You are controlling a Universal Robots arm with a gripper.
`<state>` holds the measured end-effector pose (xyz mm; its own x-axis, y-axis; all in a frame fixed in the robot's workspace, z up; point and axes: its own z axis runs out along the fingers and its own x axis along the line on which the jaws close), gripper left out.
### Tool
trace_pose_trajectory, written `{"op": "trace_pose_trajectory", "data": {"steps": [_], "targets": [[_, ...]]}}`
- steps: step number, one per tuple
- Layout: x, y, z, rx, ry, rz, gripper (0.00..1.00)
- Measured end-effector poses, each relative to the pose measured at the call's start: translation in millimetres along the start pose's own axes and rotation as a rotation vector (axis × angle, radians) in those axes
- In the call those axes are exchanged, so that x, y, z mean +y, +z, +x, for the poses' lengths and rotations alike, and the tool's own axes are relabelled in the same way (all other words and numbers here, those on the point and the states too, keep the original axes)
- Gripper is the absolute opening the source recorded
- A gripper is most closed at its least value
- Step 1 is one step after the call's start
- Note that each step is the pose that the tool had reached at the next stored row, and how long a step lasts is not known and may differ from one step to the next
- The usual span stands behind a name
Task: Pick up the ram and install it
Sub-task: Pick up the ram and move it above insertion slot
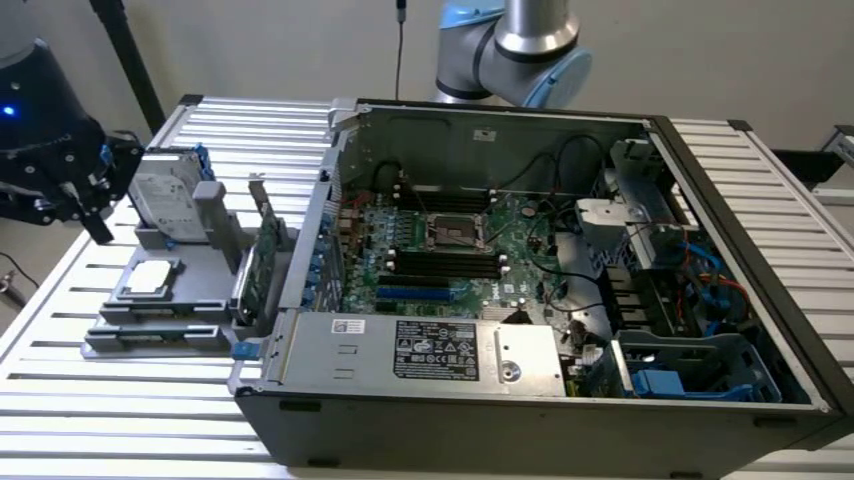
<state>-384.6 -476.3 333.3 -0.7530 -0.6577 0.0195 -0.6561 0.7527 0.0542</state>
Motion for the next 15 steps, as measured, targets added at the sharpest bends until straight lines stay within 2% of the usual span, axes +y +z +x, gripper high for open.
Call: {"op": "trace_pose_trajectory", "data": {"steps": [15], "targets": [[-0.5,9.6,-0.2,0.0168,-0.273,0.0038,0.11]]}}
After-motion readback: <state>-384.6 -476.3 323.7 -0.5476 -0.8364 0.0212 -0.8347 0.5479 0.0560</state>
